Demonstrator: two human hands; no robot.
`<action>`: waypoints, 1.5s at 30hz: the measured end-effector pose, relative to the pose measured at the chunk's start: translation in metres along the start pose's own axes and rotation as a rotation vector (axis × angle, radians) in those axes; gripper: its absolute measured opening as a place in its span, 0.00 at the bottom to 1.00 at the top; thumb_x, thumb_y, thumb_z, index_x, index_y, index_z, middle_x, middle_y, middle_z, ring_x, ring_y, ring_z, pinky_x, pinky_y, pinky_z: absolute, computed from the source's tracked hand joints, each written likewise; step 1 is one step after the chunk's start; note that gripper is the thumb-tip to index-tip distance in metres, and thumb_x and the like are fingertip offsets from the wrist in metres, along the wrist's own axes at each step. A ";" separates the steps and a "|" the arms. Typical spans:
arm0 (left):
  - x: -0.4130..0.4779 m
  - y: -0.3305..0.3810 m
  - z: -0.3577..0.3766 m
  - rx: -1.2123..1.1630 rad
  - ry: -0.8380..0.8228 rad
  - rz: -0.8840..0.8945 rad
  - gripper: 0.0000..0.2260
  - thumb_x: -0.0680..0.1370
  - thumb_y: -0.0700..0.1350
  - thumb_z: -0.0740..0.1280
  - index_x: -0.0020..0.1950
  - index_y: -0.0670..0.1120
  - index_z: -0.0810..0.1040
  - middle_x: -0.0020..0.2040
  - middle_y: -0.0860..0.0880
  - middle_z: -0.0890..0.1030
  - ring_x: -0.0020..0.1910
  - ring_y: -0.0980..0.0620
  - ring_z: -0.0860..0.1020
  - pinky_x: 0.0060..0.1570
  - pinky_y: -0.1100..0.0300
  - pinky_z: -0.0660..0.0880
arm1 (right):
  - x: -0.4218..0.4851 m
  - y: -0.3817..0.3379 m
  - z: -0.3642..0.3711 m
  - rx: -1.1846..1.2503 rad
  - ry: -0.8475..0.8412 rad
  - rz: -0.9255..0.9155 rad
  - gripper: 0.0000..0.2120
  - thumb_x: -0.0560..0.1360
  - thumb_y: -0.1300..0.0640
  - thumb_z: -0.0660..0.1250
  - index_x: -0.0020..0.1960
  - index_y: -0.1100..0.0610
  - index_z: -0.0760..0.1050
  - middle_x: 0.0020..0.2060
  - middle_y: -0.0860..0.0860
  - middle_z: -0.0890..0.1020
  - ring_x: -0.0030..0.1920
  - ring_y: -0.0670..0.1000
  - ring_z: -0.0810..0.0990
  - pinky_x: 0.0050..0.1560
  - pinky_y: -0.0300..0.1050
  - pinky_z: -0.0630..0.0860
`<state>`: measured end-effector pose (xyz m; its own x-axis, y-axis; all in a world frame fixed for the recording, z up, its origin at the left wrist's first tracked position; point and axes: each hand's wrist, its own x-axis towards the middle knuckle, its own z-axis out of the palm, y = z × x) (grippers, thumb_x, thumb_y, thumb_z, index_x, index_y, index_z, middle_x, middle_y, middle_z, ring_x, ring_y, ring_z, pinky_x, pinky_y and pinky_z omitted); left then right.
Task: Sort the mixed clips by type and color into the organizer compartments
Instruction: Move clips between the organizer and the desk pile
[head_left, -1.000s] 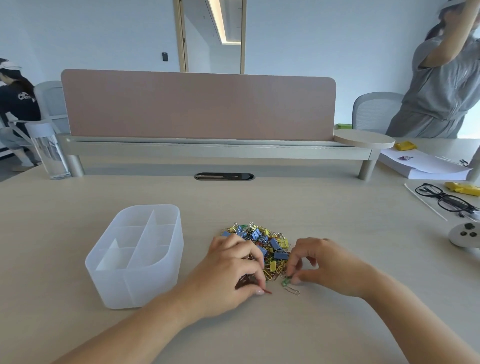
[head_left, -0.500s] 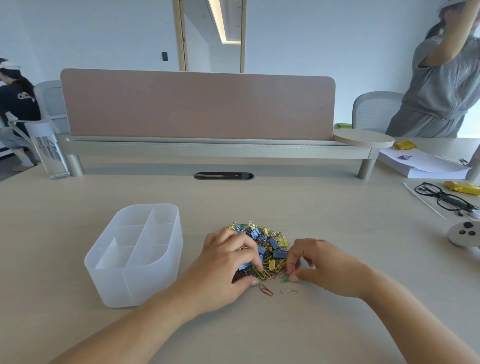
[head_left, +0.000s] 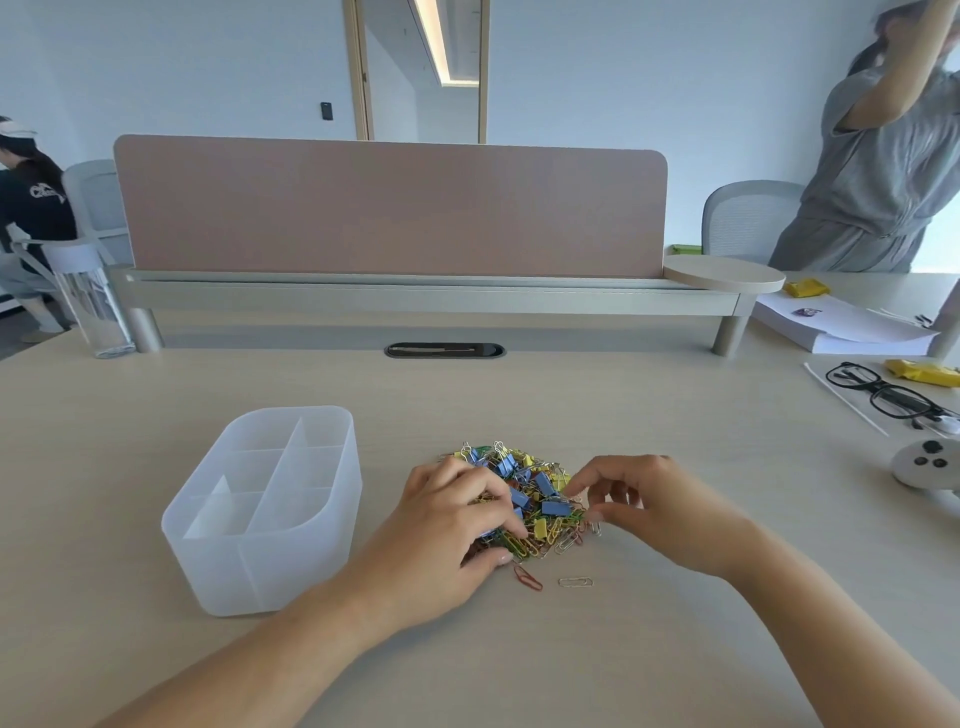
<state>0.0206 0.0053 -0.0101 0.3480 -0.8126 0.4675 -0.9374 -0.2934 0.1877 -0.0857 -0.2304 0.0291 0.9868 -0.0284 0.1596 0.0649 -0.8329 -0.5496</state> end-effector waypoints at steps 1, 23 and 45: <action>0.000 -0.001 0.001 0.008 -0.009 -0.008 0.07 0.75 0.55 0.67 0.53 0.61 0.78 0.56 0.63 0.72 0.61 0.63 0.63 0.62 0.64 0.54 | 0.000 0.000 0.000 -0.011 -0.004 -0.002 0.12 0.76 0.60 0.69 0.47 0.41 0.81 0.39 0.42 0.81 0.38 0.43 0.74 0.40 0.34 0.70; 0.004 0.005 0.001 0.171 0.064 0.010 0.03 0.73 0.52 0.69 0.46 0.58 0.78 0.48 0.62 0.76 0.51 0.58 0.70 0.54 0.61 0.59 | 0.003 0.003 0.005 -0.125 0.058 0.001 0.10 0.76 0.57 0.70 0.44 0.41 0.79 0.40 0.40 0.81 0.41 0.43 0.74 0.41 0.33 0.70; 0.008 0.004 0.005 0.152 0.075 -0.065 0.06 0.69 0.55 0.67 0.45 0.58 0.80 0.47 0.62 0.74 0.52 0.60 0.68 0.55 0.60 0.59 | 0.017 -0.011 0.040 -0.132 0.083 -0.104 0.03 0.73 0.54 0.72 0.46 0.47 0.81 0.37 0.35 0.75 0.45 0.36 0.71 0.48 0.27 0.61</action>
<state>0.0195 -0.0047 -0.0104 0.4030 -0.7510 0.5231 -0.9023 -0.4217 0.0899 -0.0637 -0.1991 0.0051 0.9597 0.0203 0.2801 0.1403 -0.8987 -0.4155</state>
